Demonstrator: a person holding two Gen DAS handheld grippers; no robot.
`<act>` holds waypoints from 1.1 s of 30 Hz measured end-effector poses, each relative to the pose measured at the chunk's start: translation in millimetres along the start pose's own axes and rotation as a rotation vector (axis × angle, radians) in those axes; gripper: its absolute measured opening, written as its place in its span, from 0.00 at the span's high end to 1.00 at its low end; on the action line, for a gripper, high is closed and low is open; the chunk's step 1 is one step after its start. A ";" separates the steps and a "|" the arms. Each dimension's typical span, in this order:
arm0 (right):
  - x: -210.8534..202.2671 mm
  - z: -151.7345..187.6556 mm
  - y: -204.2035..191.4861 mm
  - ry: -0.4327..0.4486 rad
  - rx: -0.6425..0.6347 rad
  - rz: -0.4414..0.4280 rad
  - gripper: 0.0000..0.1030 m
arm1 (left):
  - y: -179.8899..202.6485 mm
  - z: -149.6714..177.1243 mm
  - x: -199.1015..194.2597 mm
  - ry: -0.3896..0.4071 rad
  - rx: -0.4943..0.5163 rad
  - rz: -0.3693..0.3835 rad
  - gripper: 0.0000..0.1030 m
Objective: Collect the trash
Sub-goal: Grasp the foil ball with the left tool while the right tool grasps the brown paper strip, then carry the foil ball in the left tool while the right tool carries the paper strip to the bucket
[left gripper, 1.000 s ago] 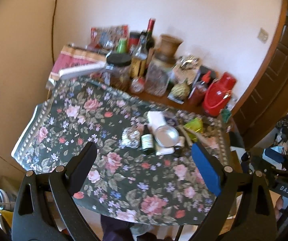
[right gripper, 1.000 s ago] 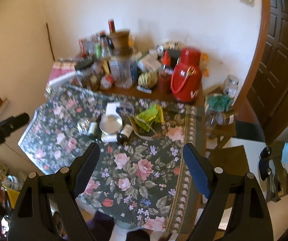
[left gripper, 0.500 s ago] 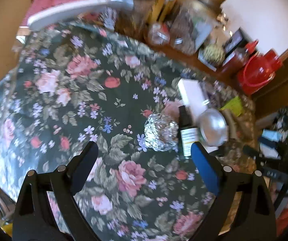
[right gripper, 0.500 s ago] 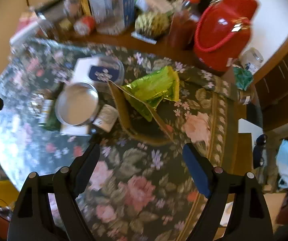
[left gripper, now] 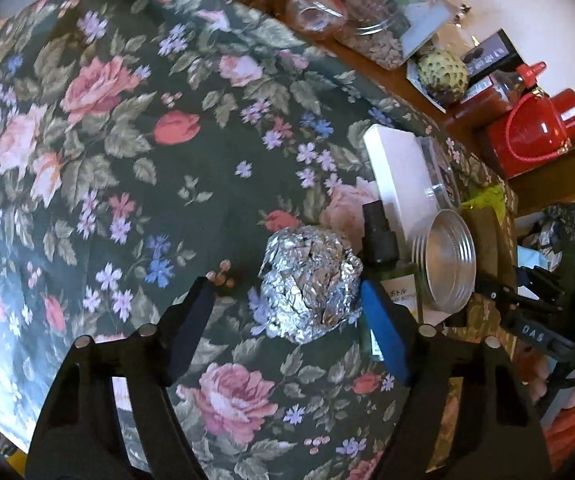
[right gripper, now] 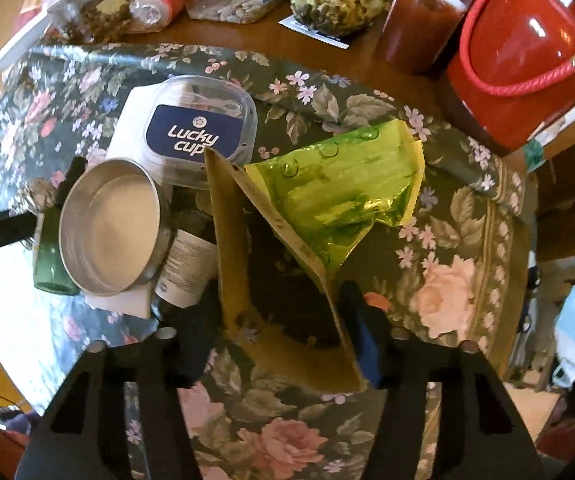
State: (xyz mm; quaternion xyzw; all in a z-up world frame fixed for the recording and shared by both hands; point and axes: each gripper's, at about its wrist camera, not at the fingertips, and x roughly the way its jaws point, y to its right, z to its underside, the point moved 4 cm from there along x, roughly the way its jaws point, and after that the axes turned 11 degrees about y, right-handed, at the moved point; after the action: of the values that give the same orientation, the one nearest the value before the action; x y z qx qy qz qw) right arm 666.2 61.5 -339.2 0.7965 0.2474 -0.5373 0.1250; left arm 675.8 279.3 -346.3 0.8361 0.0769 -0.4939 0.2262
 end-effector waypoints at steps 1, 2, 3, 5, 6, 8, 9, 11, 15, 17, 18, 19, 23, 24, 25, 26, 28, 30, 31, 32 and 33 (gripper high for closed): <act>-2.3 1.2 2.7 0.005 0.020 -0.012 0.61 | 2.7 0.3 1.3 0.000 0.007 0.003 0.35; -3.5 1.0 4.2 0.010 0.031 -0.021 0.67 | 5.2 -1.3 2.5 0.000 0.012 0.008 0.42; -6.6 1.3 5.8 0.019 0.043 -0.028 0.74 | 7.8 -0.7 3.6 -0.007 0.014 0.025 0.46; -12.8 -2.2 9.6 0.032 0.054 -0.033 0.80 | 14.2 1.3 6.5 -0.028 0.017 0.062 0.55; -16.6 -1.8 10.8 0.042 0.060 -0.040 0.81 | 16.3 1.5 6.8 -0.021 0.031 0.052 0.55; -23.5 -3.7 13.8 0.063 0.069 -0.059 0.83 | 18.7 2.6 5.6 -0.014 0.043 0.044 0.57; -30.1 -2.4 14.9 0.077 0.072 -0.064 0.83 | 18.9 3.0 4.8 -0.012 0.038 0.040 0.57; -43.4 0.6 17.5 0.098 0.080 -0.072 0.84 | 19.3 3.4 2.7 -0.003 0.030 0.017 0.58; -69.1 8.4 21.7 0.144 0.108 -0.093 0.86 | 20.6 3.6 -15.6 0.040 0.015 -0.007 0.59; -83.0 12.8 27.4 0.169 0.130 -0.102 0.86 | 24.3 4.2 -32.8 0.077 0.021 -0.019 0.59; -88.5 13.9 26.5 0.183 0.142 -0.107 0.86 | 27.8 3.8 -40.9 0.098 0.028 -0.025 0.59; -94.5 13.9 30.0 0.197 0.157 -0.118 0.86 | 30.5 3.8 -47.2 0.113 0.033 -0.028 0.59; -123.2 17.4 37.4 0.273 0.207 -0.144 0.86 | 53.5 2.3 -84.6 0.205 0.048 -0.025 0.59; -134.7 19.5 40.7 0.300 0.210 -0.140 0.86 | 62.2 2.3 -95.2 0.234 0.052 -0.017 0.59; -141.8 20.4 40.6 0.325 0.208 -0.133 0.86 | 70.6 2.8 -104.8 0.263 0.055 -0.013 0.59; -153.5 23.7 44.3 0.350 0.205 -0.124 0.86 | 79.3 2.9 -114.6 0.296 0.058 -0.007 0.59; -170.5 28.2 46.8 0.399 0.198 -0.106 0.86 | 96.9 5.4 -132.7 0.350 0.062 0.014 0.59; -192.0 35.5 50.9 0.450 0.192 -0.091 0.86 | 118.2 13.9 -161.5 0.423 0.068 0.034 0.59; -202.8 39.6 53.4 0.476 0.187 -0.083 0.86 | 128.2 18.5 -173.1 0.452 0.072 0.041 0.59; -212.8 43.5 55.1 0.501 0.180 -0.074 0.86 | 136.6 24.2 -185.7 0.478 0.075 0.048 0.59; -218.6 46.2 55.6 0.517 0.175 -0.070 0.86 | 143.8 30.9 -198.5 0.503 0.079 0.052 0.59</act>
State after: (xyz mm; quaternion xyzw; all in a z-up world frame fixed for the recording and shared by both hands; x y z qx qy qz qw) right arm 593.3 -63.9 -160.4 0.9059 0.2511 -0.3396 -0.0305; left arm 602.7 156.7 -144.7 0.9425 0.0898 -0.2671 0.1796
